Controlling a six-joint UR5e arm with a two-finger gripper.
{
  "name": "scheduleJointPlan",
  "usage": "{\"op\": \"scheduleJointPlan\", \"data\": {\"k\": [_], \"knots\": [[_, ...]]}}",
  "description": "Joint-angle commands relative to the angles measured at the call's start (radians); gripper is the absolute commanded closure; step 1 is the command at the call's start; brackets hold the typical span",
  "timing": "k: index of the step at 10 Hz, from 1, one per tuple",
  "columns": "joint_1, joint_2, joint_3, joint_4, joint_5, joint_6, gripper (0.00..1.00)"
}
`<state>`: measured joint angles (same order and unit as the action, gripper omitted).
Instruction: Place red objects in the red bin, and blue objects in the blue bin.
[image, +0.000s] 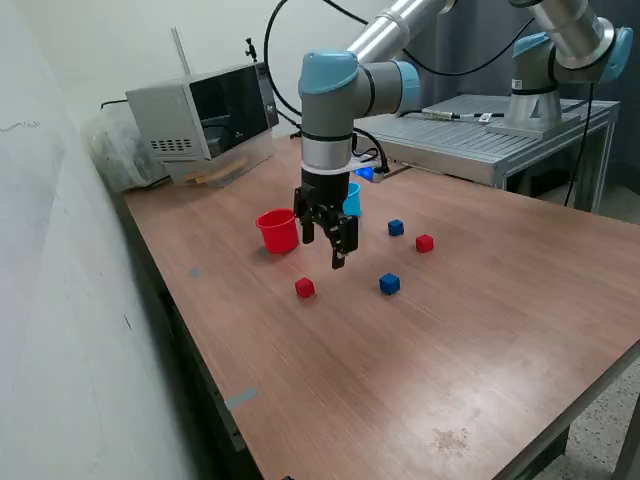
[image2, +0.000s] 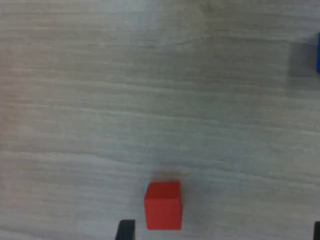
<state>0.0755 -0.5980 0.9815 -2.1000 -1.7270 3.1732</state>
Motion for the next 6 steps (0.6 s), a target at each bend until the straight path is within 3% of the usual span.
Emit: {"op": "scheduleJointPlan", "data": {"k": [1, 6], "knots": [[-0.003, 0.052, -0.033, -0.005, 0.001, -0.021, 0.0], [-0.005, 0.092, -0.084, -0.012, 0.001, -0.036, 0.0]]}}
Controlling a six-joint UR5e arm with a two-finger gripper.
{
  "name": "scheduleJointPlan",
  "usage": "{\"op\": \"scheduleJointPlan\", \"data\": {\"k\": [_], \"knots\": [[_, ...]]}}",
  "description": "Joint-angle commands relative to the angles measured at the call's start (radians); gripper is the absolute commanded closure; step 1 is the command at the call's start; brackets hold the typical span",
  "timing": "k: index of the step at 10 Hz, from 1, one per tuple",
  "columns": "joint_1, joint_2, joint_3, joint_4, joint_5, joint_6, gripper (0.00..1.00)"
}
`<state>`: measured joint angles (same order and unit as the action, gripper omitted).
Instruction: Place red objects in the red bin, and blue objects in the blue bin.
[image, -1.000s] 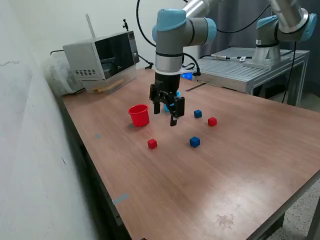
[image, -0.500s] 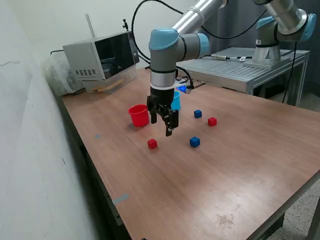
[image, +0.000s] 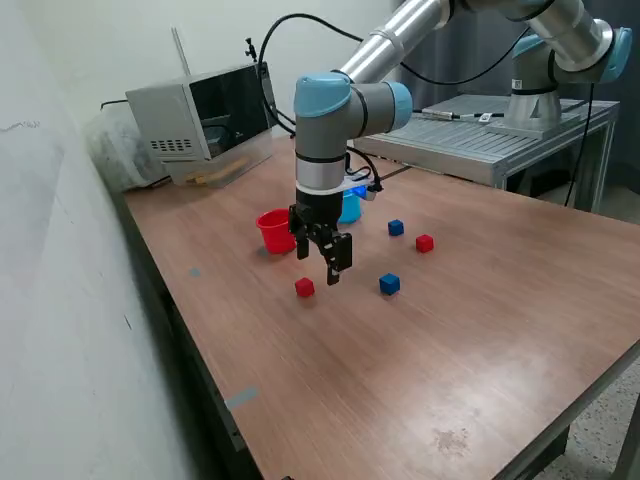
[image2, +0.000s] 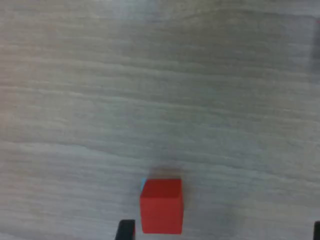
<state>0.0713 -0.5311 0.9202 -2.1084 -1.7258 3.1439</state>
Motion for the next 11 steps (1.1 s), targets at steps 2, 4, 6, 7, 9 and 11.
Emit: {"op": "scheduleJointPlan", "data": {"k": [2, 4, 6, 7, 9, 11], "knots": [[-0.019, 0.026, -0.032, -0.004, 0.0, -0.012, 0.0], [-0.034, 0.026, -0.035, -0.01, 0.0, -0.016, 0.0], [-0.05, 0.028, -0.034, -0.013, 0.0, -0.019, 0.0], [-0.051, 0.028, -0.032, -0.013, 0.0, -0.019, 0.0], [-0.053, 0.026, -0.018, -0.013, 0.003, -0.019, 0.0], [-0.053, 0.036, -0.008, -0.013, 0.031, -0.019, 0.0]]}}
